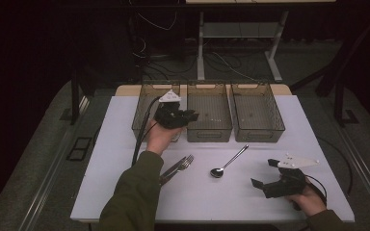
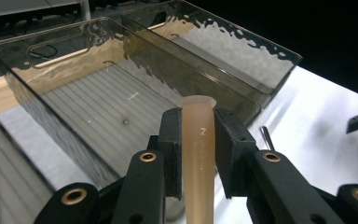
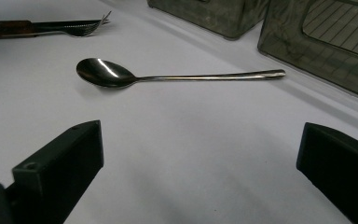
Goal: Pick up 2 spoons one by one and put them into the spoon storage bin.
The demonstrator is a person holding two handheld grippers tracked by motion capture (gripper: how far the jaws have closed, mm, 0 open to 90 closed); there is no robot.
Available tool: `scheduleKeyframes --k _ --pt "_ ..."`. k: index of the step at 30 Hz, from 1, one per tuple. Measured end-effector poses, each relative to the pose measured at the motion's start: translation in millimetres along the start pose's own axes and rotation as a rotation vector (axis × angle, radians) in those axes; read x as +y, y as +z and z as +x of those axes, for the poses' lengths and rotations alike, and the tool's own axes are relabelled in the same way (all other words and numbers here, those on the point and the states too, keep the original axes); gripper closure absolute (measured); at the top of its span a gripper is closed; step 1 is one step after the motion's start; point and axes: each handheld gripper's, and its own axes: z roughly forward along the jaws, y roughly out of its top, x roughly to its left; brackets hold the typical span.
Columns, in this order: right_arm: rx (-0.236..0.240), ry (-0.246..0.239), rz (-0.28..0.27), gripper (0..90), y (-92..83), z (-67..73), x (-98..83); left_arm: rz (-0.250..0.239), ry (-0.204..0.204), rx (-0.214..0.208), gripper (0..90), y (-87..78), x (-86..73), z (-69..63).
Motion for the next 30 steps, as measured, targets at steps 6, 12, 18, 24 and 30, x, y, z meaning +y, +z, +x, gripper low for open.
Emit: scheduleKeyframes --k 6,12,18,24,30 --pt "-0.005 0.005 -0.008 0.7 -1.4 -1.0 0.1 0.001 0.003 0.006 72.9 18.6 11.2 3.9" --pt "-0.002 0.001 -0.012 0.7 -1.7 -0.1 0.6 -0.009 -0.016 0.009 72.9 34.4 18.4 9.2" --pt "-0.002 -0.001 -0.021 0.7 -3.2 0.0 1.1 0.0 -0.026 0.022 72.8 52.5 21.3 13.0" --pt "0.001 -0.004 -0.02 0.7 -3.4 0.5 1.2 0.006 -0.026 0.029 72.8 65.3 23.8 15.4" --pt "0.003 -0.008 -0.019 0.7 -1.9 1.3 1.2 -0.002 -0.055 0.035 72.4 71.4 21.9 18.4"
